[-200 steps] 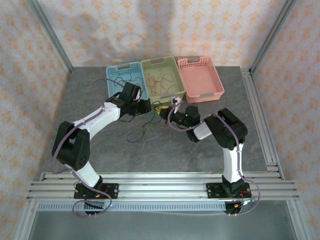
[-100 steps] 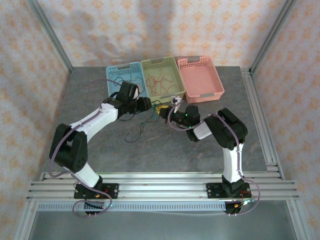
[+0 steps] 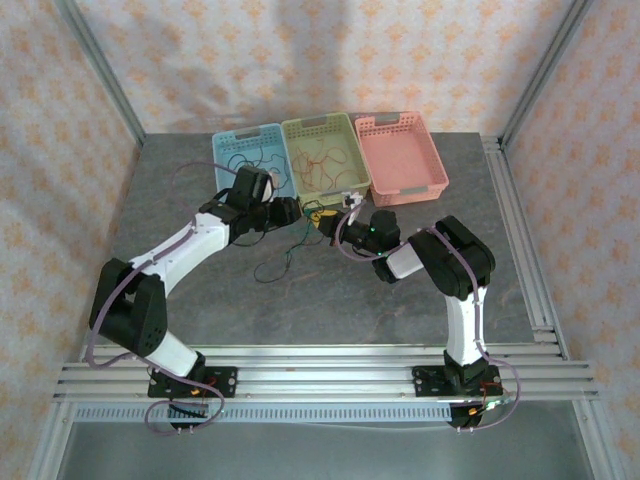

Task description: Untangle the cables

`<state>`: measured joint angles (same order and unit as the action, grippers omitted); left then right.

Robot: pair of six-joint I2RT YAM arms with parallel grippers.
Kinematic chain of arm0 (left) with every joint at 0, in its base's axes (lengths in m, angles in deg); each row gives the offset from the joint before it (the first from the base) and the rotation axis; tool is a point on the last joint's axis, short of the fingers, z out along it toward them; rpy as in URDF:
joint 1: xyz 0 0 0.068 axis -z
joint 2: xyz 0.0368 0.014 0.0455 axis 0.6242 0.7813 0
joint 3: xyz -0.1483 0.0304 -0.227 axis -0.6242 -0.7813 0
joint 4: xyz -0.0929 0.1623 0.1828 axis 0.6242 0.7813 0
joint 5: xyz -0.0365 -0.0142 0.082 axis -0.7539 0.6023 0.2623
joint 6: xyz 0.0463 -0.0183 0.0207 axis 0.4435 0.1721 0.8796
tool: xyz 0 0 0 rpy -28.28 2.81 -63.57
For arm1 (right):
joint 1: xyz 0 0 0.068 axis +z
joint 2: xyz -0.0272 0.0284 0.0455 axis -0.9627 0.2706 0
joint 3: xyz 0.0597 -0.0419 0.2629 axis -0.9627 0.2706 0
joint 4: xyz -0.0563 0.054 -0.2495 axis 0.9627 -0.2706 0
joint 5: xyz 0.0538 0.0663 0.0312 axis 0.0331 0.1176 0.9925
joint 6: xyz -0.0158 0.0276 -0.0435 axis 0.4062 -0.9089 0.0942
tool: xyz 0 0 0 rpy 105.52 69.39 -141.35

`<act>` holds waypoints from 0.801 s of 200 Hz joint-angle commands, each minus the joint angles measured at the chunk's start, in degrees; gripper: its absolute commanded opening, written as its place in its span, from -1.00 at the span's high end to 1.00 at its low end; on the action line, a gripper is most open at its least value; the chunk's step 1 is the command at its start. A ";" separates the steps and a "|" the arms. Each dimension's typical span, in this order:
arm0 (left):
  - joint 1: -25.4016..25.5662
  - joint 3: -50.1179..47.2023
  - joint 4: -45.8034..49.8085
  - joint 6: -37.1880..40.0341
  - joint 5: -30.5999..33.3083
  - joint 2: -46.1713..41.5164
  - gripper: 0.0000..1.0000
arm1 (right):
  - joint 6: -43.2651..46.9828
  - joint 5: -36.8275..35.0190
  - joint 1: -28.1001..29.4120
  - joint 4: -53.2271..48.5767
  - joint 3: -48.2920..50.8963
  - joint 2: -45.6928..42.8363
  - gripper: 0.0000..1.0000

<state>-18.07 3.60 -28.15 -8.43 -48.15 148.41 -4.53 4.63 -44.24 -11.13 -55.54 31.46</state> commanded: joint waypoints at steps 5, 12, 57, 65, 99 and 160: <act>-0.86 0.31 -3.43 -1.87 -0.84 2.30 0.17 | -0.49 1.45 0.11 3.30 -1.24 -0.10 1.00; -1.00 0.22 -4.39 -2.23 -0.93 2.58 0.19 | -0.45 1.41 0.18 3.35 -1.31 -0.04 1.00; -1.22 0.14 -8.13 -4.01 -2.44 4.79 0.24 | -0.77 1.85 0.26 3.36 -1.68 0.16 1.00; -1.22 0.09 -8.49 -4.18 -2.59 4.84 0.26 | -0.84 1.85 0.27 3.34 -1.67 0.21 1.00; -1.22 0.13 -8.89 -4.29 -3.29 4.92 0.33 | -0.88 2.02 0.39 3.36 -1.90 0.43 1.00; -1.13 -0.57 -10.02 -4.90 -4.62 5.68 0.45 | -0.86 1.96 0.46 3.34 -1.85 0.47 1.00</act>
<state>-18.92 3.58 -36.30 -12.67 -51.07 153.27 -4.97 5.05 -44.19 -11.13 -55.93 31.57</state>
